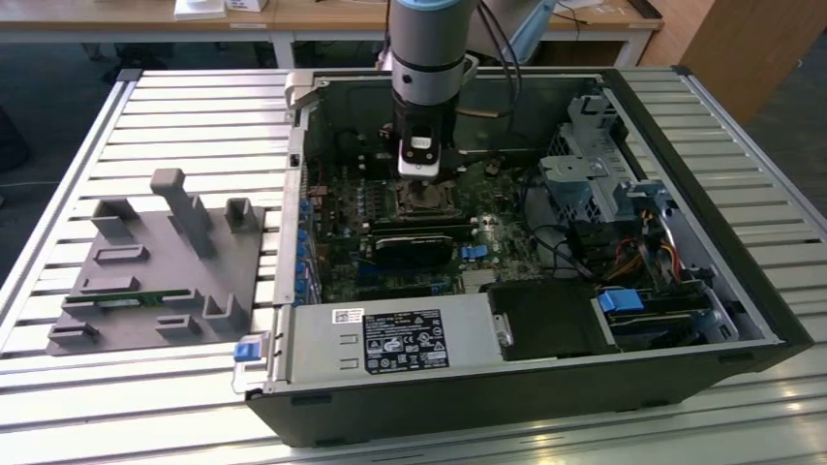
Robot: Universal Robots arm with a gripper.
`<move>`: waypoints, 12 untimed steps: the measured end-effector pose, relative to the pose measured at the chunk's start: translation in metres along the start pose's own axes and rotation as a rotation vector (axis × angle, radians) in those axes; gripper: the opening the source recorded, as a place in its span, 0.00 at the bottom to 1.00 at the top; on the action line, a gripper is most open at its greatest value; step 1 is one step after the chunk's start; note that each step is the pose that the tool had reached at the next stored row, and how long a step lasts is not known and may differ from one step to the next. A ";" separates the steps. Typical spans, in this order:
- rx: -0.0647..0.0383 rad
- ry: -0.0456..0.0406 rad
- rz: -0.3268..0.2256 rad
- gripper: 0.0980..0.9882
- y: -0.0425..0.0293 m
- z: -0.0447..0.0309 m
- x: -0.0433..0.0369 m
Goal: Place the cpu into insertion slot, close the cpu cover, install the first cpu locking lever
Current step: 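Place the cpu into insertion slot, then close the cpu cover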
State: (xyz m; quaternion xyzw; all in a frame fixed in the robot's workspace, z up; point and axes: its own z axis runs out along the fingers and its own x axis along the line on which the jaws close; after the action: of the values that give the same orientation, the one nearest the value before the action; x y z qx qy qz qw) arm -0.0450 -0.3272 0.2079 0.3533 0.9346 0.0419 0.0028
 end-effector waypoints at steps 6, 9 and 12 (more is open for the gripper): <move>0.000 0.0002 0.000 0.01 0.0042 0.0004 -0.0049; 0.000 0.0003 0.000 0.01 0.0052 0.0005 -0.0060; 0.000 0.0004 0.000 0.01 0.0053 0.0005 -0.0061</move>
State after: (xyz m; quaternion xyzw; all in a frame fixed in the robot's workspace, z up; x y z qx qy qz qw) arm -0.0369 -0.3272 0.2077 0.3533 0.9346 0.0419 0.0026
